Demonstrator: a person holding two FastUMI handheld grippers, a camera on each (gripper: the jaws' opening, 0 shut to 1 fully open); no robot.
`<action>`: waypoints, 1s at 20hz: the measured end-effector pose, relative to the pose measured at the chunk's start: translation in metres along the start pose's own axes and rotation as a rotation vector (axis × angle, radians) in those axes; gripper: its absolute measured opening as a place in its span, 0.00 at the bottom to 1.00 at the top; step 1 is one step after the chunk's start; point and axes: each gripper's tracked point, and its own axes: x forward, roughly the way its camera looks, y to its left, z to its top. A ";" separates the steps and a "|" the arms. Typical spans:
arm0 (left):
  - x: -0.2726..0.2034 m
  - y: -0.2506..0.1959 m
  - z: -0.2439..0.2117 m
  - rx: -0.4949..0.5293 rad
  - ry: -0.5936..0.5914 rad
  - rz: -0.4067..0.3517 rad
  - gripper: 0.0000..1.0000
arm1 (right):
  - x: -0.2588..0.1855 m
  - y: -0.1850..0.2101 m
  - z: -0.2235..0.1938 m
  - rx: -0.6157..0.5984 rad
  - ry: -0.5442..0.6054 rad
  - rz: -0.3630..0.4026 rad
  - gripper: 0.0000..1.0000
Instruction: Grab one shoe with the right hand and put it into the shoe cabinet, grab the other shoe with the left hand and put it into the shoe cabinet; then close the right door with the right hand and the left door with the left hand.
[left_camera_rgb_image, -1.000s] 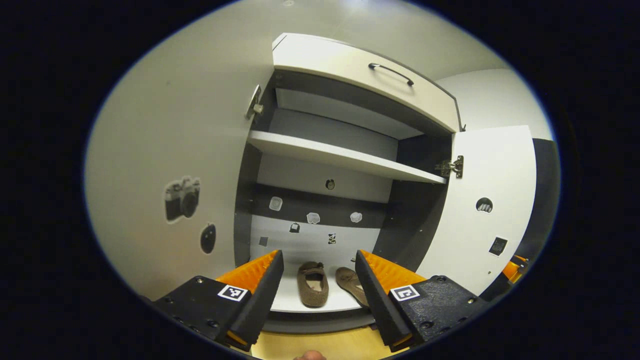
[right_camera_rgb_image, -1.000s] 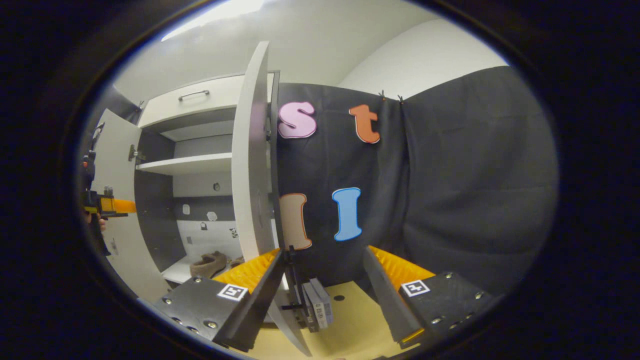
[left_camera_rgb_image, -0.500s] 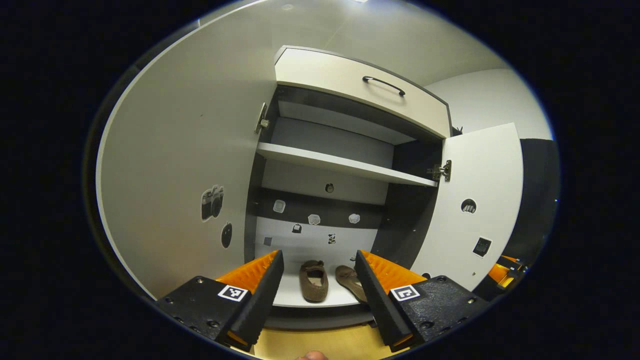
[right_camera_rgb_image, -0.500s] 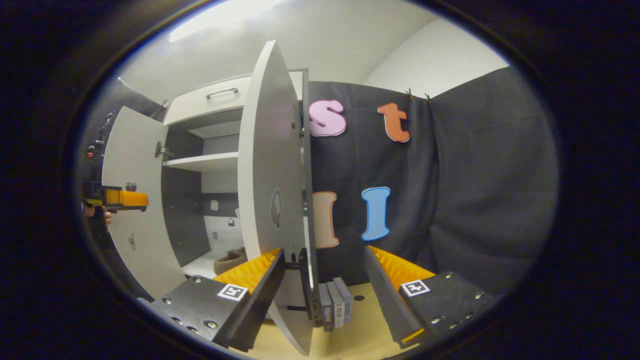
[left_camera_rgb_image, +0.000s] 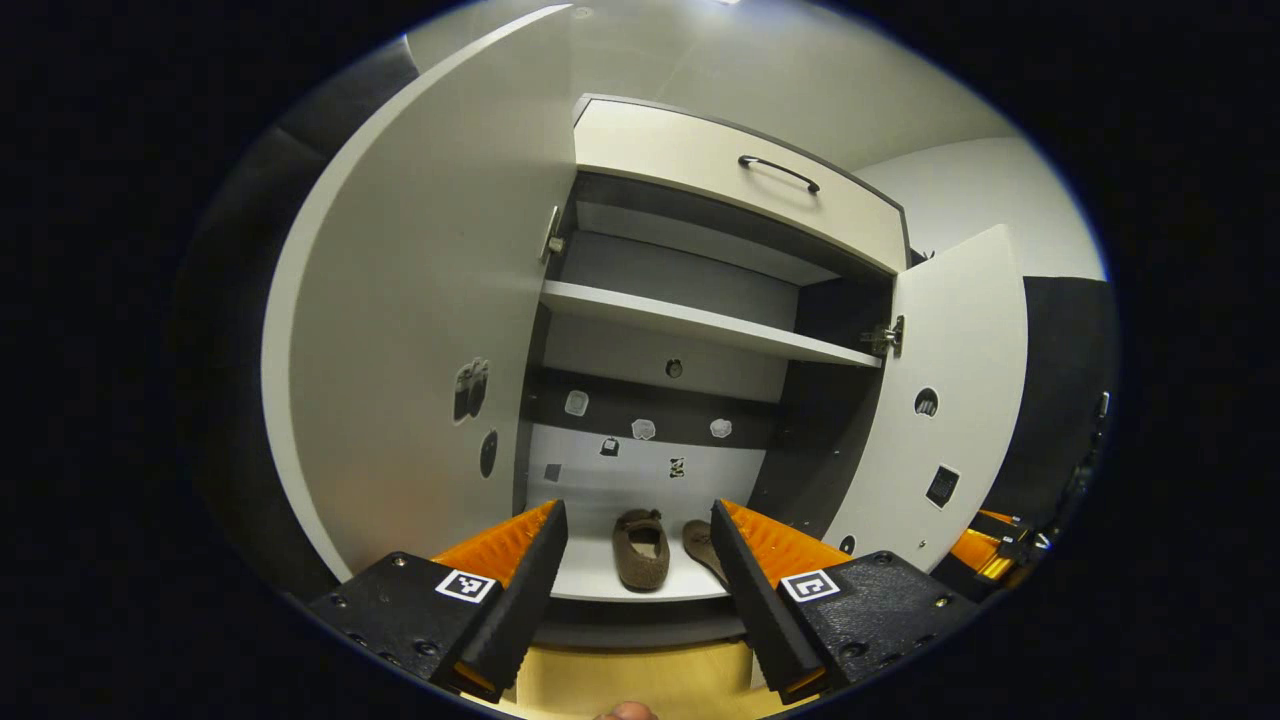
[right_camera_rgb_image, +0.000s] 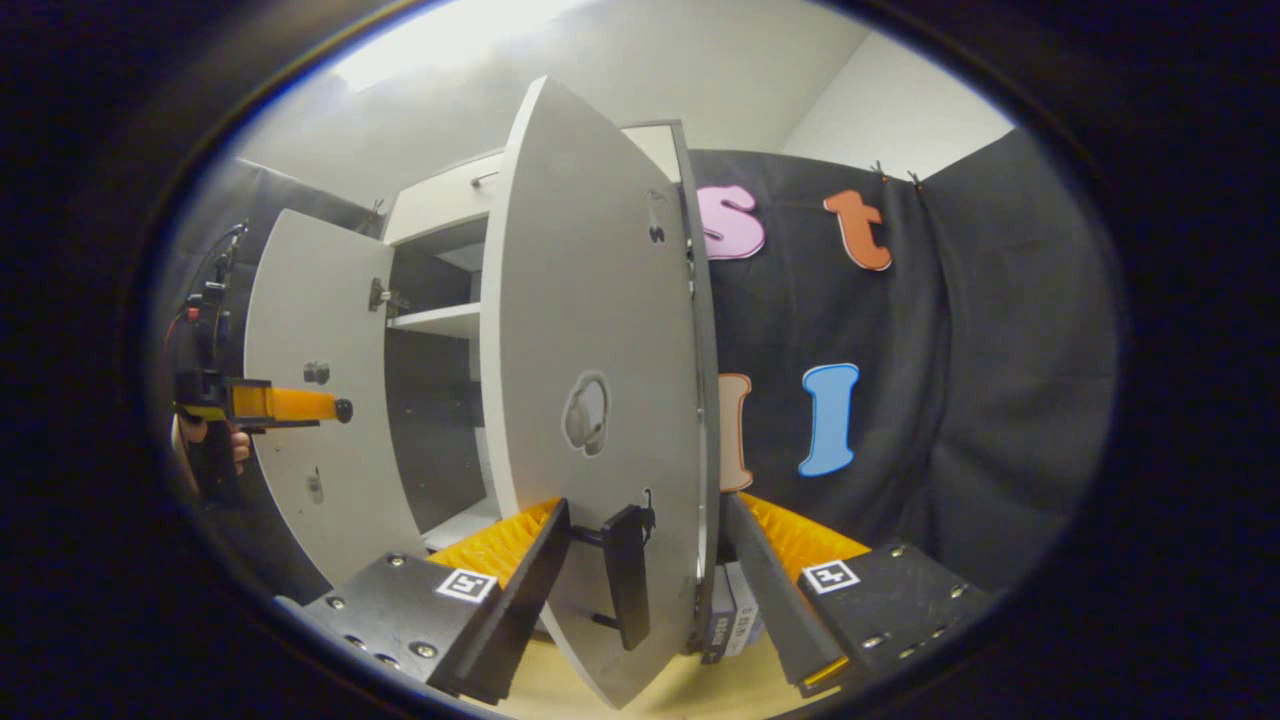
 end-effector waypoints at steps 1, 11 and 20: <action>-0.003 0.002 0.000 0.001 0.000 0.004 0.88 | 0.004 0.005 -0.005 -0.021 0.007 0.004 0.95; -0.027 0.020 0.002 -0.001 -0.004 0.054 0.87 | 0.040 0.052 -0.014 -0.003 0.027 0.122 0.89; -0.068 0.020 0.008 -0.039 -0.002 0.031 0.87 | 0.078 0.084 -0.017 0.030 0.037 0.180 1.00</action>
